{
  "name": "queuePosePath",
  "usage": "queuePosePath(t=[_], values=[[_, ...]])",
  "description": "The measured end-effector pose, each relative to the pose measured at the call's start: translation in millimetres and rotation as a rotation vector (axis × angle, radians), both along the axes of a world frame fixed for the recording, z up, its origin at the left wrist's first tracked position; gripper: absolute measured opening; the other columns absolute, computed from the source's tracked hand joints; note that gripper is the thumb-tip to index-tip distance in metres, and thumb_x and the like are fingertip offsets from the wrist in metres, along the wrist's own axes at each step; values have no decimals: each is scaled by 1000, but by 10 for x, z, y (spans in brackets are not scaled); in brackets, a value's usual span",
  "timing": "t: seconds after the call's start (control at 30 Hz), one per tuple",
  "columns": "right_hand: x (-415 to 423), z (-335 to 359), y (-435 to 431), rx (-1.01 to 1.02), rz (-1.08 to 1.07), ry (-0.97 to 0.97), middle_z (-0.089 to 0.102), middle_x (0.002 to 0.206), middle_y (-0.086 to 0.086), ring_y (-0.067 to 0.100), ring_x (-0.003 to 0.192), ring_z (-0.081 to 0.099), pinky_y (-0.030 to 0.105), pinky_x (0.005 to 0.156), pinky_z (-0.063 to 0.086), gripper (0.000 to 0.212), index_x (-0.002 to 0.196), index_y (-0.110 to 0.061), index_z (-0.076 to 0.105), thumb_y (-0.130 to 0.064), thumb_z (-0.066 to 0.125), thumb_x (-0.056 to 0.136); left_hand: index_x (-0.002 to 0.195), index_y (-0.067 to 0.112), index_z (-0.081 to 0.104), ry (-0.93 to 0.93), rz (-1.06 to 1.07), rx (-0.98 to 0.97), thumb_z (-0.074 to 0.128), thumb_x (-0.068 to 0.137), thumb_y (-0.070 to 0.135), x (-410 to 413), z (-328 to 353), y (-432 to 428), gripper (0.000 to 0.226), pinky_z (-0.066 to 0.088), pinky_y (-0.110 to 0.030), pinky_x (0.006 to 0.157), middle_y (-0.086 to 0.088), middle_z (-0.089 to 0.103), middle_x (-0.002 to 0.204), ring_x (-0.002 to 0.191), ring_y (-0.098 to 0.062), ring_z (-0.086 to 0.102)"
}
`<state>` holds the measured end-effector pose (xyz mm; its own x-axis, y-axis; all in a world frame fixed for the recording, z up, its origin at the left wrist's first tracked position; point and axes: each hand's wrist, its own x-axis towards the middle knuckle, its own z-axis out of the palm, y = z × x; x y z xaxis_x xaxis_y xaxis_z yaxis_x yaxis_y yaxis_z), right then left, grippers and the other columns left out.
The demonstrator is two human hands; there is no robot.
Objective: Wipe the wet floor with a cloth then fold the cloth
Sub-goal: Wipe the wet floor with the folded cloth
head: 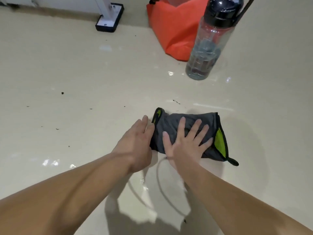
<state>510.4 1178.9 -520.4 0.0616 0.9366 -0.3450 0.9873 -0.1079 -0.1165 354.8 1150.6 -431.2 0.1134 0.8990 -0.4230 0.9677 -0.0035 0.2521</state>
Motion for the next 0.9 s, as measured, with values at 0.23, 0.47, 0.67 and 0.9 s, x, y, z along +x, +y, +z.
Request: queuePosePath(t=[0.23, 0.47, 0.67, 0.9], values=[[-1398, 16, -481, 41, 646, 23, -30, 164, 26, 54, 150, -25, 74, 117, -6, 96, 161, -29, -22, -54, 42, 94, 160, 5, 12, 110, 127, -60, 36, 80, 48, -914, 152, -733, 94, 0, -32, 128, -14, 14, 168, 158, -27, -3], [-1371, 14, -867, 57, 819, 421, 6, 174, 8, 26, 161, -2, 50, 128, 2, 91, 166, -19, 12, -67, 34, 92, 161, 9, -8, 204, 281, -200, 41, 93, 21, -1331, 63, -1279, 85, 6, -37, 128, -11, -11, 170, 157, -30, -8], [-1046, 209, -336, 379, 653, 718, 67, 108, 7, 30, 98, 61, 43, 83, 55, 32, 116, -9, 73, -20, 56, 92, 162, 20, 21, 108, -106, -16, 37, 99, 45, -1164, -436, -919, 69, 25, -50, 124, -5, 11, 172, 155, -38, 14], [-1079, 617, -152, -14, 426, 489, 63, 101, -5, 19, 93, 62, 40, 84, 55, 26, 114, -27, 69, -32, 53, 94, 159, 32, -23, 147, -170, -139, 17, 106, 55, -1172, -588, -827, 70, -14, -51, 124, 2, -36, 164, 149, -28, -36]])
